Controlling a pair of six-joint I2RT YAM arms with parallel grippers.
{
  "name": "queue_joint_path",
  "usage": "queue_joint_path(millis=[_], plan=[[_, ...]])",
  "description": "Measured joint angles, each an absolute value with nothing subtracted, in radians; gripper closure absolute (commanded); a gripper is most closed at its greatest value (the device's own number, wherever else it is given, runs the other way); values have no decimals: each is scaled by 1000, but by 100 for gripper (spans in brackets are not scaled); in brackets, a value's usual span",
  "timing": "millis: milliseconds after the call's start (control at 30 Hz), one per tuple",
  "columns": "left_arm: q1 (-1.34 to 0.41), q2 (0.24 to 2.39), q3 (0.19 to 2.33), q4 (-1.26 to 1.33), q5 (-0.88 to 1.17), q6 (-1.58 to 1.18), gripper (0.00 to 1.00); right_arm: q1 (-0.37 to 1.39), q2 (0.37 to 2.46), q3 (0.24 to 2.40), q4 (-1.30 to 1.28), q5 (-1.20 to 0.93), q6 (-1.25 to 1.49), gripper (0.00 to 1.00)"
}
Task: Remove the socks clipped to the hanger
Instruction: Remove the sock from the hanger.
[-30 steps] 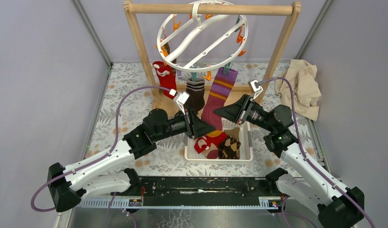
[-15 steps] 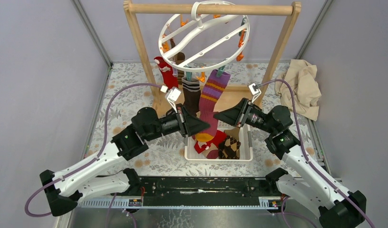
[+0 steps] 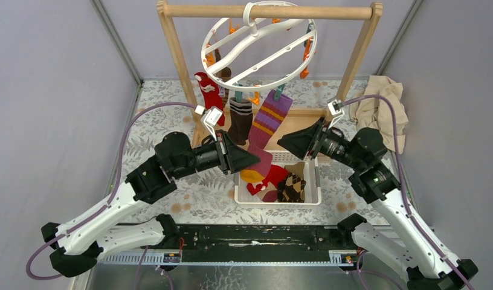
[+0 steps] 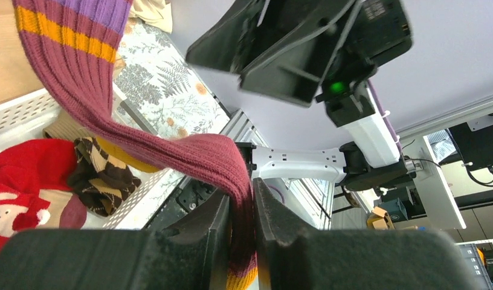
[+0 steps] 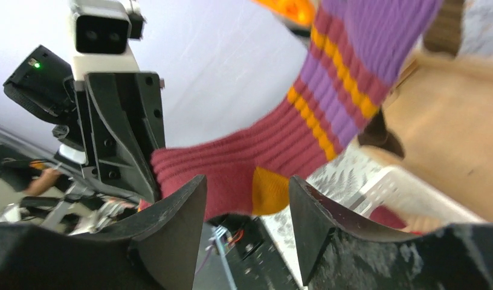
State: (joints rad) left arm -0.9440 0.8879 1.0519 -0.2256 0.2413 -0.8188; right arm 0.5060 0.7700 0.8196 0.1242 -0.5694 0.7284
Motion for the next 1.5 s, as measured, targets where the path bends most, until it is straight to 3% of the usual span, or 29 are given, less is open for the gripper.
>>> queue_joint_path(millis=[200,367,400,433,800,1267,1500], plan=[[-944,888,1110,-293,251,-829,75,508,790,988,3,-474,543,22],[-944,891,1176,-322,266,-836,74,508,834,1077,-61,-395,414,14],[-944,893,1192,-327,269,-836,74,508,842,1084,-67,-382,397,4],[-944,896,1205,-333,272,-836,74,508,849,1085,-73,-374,378,1],[-944,921,1251,-363,304,-849,74,508,889,1085,-80,-360,320,1],[-944,920,1270,-367,315,-879,76,508,997,1114,26,-348,309,21],[-944,926,1281,-367,322,-886,76,508,1036,1145,79,-347,306,23]])
